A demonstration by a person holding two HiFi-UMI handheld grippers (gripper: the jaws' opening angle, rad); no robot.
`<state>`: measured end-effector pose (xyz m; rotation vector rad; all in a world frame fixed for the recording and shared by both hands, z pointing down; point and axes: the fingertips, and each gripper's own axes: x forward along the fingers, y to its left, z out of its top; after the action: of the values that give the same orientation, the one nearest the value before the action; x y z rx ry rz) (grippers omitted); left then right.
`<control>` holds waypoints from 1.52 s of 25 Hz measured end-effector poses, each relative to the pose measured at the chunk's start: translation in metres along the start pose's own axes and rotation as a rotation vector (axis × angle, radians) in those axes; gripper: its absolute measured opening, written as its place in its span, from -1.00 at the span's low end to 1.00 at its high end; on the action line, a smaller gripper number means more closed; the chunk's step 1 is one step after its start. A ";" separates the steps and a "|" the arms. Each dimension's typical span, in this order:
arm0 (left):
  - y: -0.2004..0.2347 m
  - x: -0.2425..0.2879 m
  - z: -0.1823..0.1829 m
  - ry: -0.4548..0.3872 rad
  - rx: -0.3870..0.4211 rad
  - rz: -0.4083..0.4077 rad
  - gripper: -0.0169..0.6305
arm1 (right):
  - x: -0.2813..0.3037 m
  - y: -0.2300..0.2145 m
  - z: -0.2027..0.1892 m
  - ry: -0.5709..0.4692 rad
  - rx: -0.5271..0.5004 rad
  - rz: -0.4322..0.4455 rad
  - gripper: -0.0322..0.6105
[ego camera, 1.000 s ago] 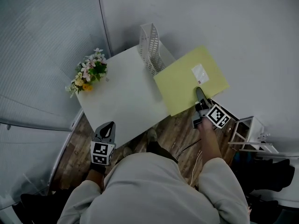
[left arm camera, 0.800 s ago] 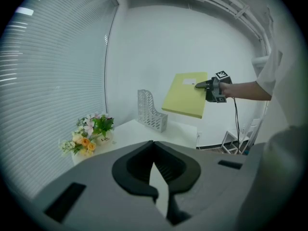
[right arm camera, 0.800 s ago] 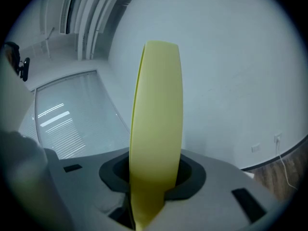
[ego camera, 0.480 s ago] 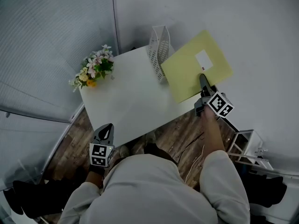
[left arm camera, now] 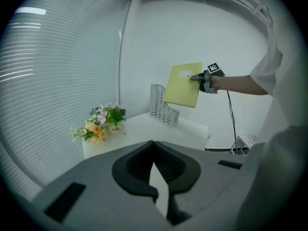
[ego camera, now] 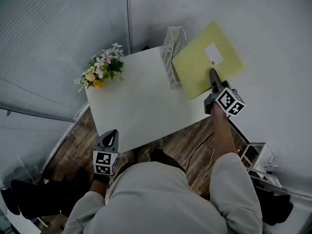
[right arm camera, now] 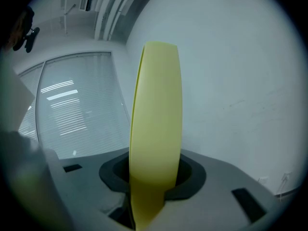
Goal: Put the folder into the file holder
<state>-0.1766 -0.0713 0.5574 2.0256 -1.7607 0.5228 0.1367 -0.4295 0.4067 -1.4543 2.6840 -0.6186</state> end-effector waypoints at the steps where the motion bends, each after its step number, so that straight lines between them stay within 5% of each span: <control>1: 0.001 0.001 -0.001 0.002 -0.004 0.004 -0.92 | 0.004 0.001 0.000 0.001 -0.008 0.000 -0.45; 26: 0.030 0.013 -0.022 0.063 -0.113 0.080 -0.92 | 0.090 0.046 -0.013 -0.076 -0.273 -0.030 -0.45; 38: 0.041 0.011 -0.045 0.157 -0.136 0.111 -0.92 | 0.119 0.040 -0.045 -0.134 -0.325 -0.046 -0.45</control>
<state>-0.2162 -0.0614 0.6041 1.7543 -1.7704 0.5635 0.0281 -0.4914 0.4535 -1.5640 2.7456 -0.0800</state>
